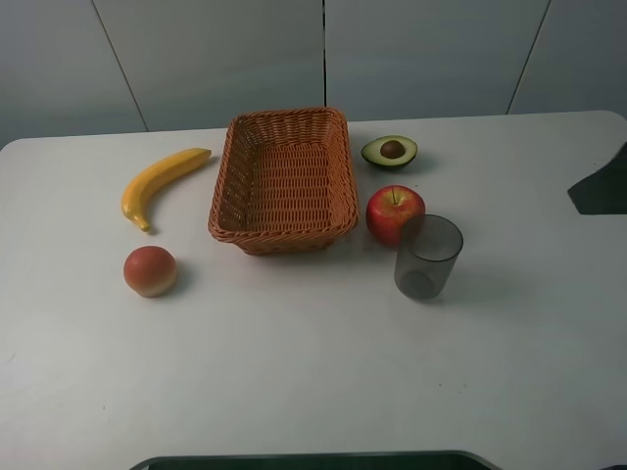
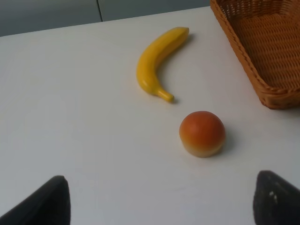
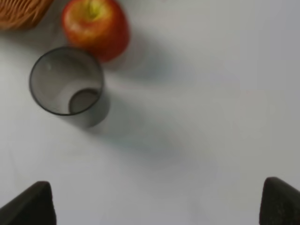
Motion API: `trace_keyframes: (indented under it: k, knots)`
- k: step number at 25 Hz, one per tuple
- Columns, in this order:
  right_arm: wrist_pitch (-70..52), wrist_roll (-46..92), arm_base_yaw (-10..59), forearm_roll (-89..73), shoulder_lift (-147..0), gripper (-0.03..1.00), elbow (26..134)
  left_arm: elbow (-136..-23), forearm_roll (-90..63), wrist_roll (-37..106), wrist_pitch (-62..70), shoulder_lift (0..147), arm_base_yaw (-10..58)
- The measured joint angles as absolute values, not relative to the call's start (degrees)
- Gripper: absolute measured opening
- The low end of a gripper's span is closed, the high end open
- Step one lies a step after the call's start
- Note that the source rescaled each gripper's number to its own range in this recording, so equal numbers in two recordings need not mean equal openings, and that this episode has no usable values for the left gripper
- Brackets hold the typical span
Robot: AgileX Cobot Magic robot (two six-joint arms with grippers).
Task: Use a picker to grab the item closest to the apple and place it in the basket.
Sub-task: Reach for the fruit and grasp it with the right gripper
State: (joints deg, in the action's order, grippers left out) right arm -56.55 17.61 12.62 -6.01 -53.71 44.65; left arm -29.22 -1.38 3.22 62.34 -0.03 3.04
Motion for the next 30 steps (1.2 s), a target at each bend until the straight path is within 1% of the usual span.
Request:
trace_keyframes:
  k: [2,4,6,10,14,16,21,30]
  knots:
    - [-55.0,17.3,15.3,-5.2,-59.6,0.94,46.0,-29.2,-1.4,3.2,62.3,0.0,3.0]
    - [-53.3,17.2,17.5,-5.2,-64.8,0.98,47.1,-29.2,-1.4,3.2,62.3,0.0,3.0]
    - [-52.5,17.2,19.4,-5.2,-70.0,1.00,48.3,-29.2,-1.4,3.2,62.3,0.0,3.0]
    - [-51.5,19.4,23.2,-5.9,-77.5,1.00,50.0,-29.2,-1.4,3.2,62.3,0.0,3.0]
    - [-51.0,25.0,26.3,-8.7,-82.3,1.00,50.6,-29.2,-1.4,3.2,62.3,0.0,3.0]
    - [-51.0,27.6,27.3,-9.9,-84.3,1.00,50.6,-29.2,-1.4,3.2,62.3,0.0,3.0]
    - [-51.0,29.2,27.9,-11.2,-88.3,1.00,50.6,-29.2,-1.4,3.2,62.3,0.0,3.0]
    - [-47.6,29.2,29.0,-11.5,-89.5,1.00,50.6,-29.2,-1.4,3.2,62.3,0.0,3.0]
